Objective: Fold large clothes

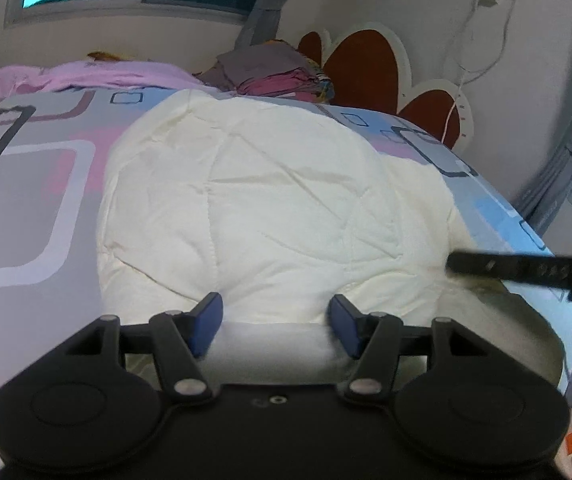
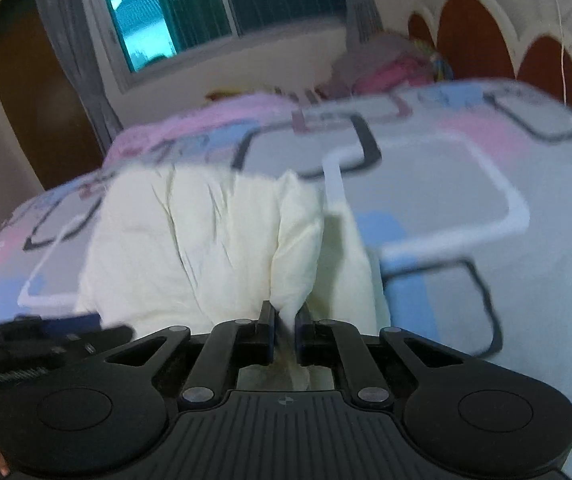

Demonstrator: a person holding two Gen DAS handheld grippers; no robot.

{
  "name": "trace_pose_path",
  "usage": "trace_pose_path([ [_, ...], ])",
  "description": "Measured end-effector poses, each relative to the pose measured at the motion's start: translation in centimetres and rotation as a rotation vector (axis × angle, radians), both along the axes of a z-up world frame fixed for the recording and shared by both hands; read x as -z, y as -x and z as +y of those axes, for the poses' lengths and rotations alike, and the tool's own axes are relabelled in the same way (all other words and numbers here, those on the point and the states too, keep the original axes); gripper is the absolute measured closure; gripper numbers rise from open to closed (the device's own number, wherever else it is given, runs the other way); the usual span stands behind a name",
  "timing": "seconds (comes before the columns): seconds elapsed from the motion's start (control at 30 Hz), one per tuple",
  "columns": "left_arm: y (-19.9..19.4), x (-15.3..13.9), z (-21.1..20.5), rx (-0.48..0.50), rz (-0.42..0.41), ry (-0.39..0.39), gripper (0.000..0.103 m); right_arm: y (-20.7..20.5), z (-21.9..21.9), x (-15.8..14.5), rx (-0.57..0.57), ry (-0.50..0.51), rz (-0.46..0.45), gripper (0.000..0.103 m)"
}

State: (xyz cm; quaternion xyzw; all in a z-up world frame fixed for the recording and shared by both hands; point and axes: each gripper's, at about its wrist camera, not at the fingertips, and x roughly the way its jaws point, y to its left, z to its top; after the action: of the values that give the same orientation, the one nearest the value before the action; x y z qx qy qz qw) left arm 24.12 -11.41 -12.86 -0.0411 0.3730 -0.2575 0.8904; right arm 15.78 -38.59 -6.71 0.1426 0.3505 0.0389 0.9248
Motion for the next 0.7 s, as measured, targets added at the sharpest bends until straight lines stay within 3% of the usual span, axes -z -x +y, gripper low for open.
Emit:
trace_pose_path([
  [0.1, -0.2, -0.1, 0.1, -0.006, 0.01, 0.003, 0.045, -1.0, 0.7, -1.2, -0.004, 0.028, -0.035, 0.095],
  [0.17, -0.3, -0.2, 0.2, -0.011, 0.017, 0.005, 0.045, -1.7, 0.9, -1.6, 0.004, 0.035, -0.051, 0.082],
  [0.2, -0.2, -0.3, 0.1, -0.011, 0.016, 0.002, 0.045, -2.0, 0.8, -1.9, 0.014, 0.03, -0.066, 0.064],
  [0.23, -0.1, -0.3, 0.0, -0.01, 0.015, -0.003, 0.045, -2.3, 0.9, -2.1, 0.027, 0.03, -0.094, 0.054],
  [0.43, -0.3, -0.7, -0.4, -0.012, 0.023, -0.011, 0.045, -5.0, 3.2, -2.0, -0.01, 0.086, -0.156, 0.054],
  [0.57, -0.9, -1.9, 0.5, -0.045, 0.001, 0.024, 0.045, -6.6, 3.1, 2.3, -0.002, 0.146, -0.084, 0.064],
  [0.7, -2.9, -1.9, 0.8, -0.09, -0.044, 0.019, 0.044, -6.8, 2.1, 5.0, 0.047, 0.175, -0.069, 0.065],
])
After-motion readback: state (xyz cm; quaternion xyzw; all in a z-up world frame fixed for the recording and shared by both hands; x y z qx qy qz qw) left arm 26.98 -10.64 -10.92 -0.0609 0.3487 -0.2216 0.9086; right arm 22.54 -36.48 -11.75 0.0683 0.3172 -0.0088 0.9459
